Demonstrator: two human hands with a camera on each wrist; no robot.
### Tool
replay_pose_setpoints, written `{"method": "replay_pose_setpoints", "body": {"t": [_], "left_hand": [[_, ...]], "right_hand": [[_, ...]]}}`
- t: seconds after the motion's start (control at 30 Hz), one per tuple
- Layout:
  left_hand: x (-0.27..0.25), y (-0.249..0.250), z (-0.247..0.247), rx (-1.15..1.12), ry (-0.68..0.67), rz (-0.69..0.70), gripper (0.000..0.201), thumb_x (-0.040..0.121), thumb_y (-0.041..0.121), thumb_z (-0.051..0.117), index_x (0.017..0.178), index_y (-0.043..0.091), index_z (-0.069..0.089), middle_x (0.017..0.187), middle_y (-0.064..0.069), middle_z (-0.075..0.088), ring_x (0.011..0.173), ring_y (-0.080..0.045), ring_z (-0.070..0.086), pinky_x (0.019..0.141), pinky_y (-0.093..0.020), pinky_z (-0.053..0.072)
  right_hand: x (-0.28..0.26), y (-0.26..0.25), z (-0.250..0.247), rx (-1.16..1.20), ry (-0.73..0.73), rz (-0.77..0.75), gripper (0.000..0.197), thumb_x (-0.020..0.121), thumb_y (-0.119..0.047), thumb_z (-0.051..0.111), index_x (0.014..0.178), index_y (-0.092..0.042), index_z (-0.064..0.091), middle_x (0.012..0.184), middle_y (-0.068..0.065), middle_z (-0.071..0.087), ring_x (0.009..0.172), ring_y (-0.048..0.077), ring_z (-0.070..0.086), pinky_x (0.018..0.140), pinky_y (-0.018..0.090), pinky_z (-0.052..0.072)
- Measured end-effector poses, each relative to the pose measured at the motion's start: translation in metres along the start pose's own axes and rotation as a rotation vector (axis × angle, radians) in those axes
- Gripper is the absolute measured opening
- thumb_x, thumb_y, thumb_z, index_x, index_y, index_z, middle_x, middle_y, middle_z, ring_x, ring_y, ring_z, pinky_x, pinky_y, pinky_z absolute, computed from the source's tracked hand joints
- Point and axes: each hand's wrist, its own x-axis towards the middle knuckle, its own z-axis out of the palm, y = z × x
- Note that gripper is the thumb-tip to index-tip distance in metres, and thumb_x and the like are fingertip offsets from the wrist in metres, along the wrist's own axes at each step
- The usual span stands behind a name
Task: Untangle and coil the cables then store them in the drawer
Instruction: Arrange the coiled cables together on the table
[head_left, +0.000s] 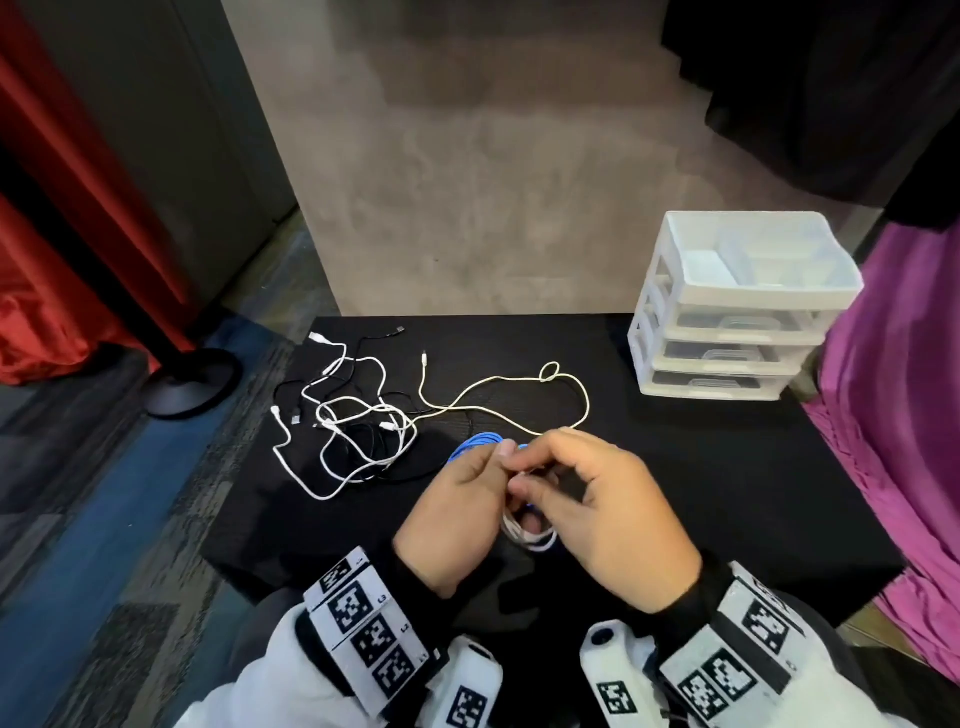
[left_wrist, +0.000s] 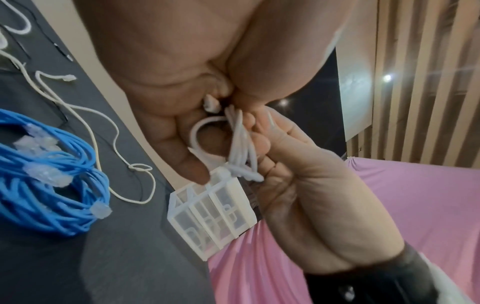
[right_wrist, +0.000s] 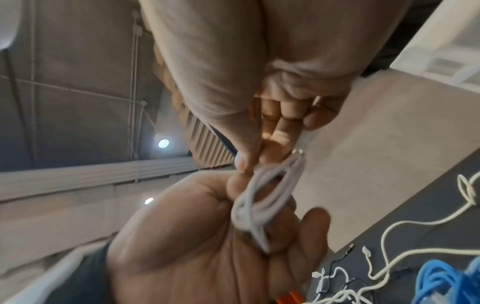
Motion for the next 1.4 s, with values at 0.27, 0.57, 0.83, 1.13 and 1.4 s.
{"method": "replay_pose_setpoints", "body": {"t": [0.27,0.57,0.83,1.13,1.4], "left_hand": [[-0.022,-0.009,-0.001,0.004,-0.065,-0.029,0.038,0.107,0.037,0.039,0.078,0.018,0.056,0.063,0.005,0.045,0.053,-0.005,0.031,0.046,-0.017,0.023],[-0.018,-0.015,-0.001,0.002,0.028,0.112,0.021,0.108,0.02,0.041,0.093,0.007,0.047,0.057,0.006,0.04,0.048,-0.006,0.033,0.044,-0.016,0.033],[-0.01,-0.017,-0.004,0.039,0.002,0.161,0.025,0.104,0.034,0.05,0.103,0.009,0.053,0.06,0.002,0.054,0.052,-0.016,0.042,0.052,-0.03,0.037],[-0.007,-0.013,-0.008,0.081,-0.004,0.046,0.033,0.104,0.037,0.054,0.093,0.009,0.067,0.069,-0.008,0.059,0.063,-0.019,0.056,0.073,-0.053,0.058],[-0.007,-0.012,0.001,-0.01,0.044,-0.049,0.035,0.104,0.031,0.053,0.077,0.015,0.068,0.063,0.0,0.058,0.048,-0.012,0.047,0.06,-0.036,0.053]], "right_hand": [[0.013,-0.01,-0.022,0.339,0.044,0.14,0.012,0.09,-0.002,0.075,0.085,-0.013,0.075,0.077,0.017,0.069,0.07,0.016,0.062,0.073,0.022,0.053],[-0.005,0.015,0.0,0.347,0.027,0.248,0.012,0.097,-0.006,0.068,0.086,-0.008,0.071,0.079,0.012,0.07,0.071,0.009,0.06,0.073,0.02,0.051],[-0.02,0.014,0.005,0.444,-0.05,0.278,0.011,0.091,0.0,0.075,0.095,-0.008,0.069,0.075,0.003,0.071,0.072,0.017,0.062,0.075,0.027,0.053],[-0.022,0.009,0.004,0.444,0.014,0.185,0.027,0.092,-0.007,0.076,0.114,-0.02,0.067,0.077,0.005,0.062,0.076,0.026,0.057,0.079,0.034,0.056],[-0.02,0.021,0.0,-0.161,0.073,-0.141,0.025,0.088,-0.017,0.078,0.109,-0.029,0.072,0.104,-0.019,0.065,0.096,0.007,0.066,0.084,0.019,0.051]]}}
